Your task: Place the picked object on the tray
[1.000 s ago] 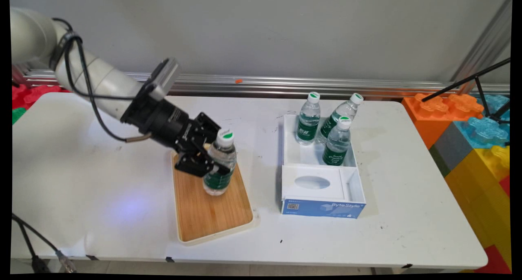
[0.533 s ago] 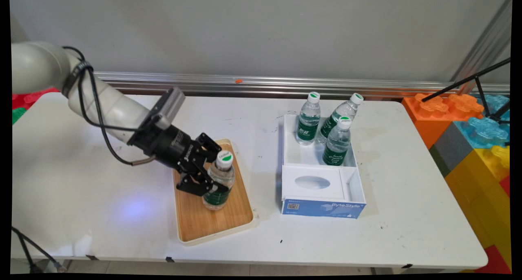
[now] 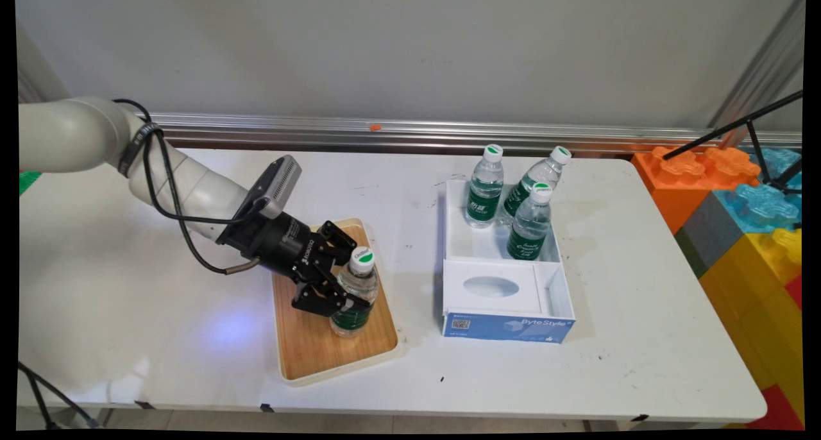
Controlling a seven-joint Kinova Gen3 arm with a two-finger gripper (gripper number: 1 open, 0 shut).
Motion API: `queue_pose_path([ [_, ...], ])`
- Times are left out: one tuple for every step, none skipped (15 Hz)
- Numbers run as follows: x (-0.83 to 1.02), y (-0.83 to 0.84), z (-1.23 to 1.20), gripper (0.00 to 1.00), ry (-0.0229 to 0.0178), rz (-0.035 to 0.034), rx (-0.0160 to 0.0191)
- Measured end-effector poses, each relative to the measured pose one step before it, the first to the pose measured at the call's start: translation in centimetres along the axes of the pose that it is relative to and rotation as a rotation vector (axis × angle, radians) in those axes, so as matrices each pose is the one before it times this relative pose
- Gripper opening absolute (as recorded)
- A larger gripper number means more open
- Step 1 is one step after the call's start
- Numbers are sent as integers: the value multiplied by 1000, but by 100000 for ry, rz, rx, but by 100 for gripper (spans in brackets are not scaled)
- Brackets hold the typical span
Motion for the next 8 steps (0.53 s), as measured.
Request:
queue_pose_path([
  [-184,-24,153,0,333,-172,176],
  [-112,-37,141,0,276,-51,87],
  [-139,-40,157,0,279,13,132],
  [-145,-70,177,0,144,99,4],
  [-156,-34,120,0,83,62,96],
  [-199,-14,118,0,98,59,136],
  [-189,-18,115,0,77,102,124],
  [-143,-14,100,0,67,128,51],
])
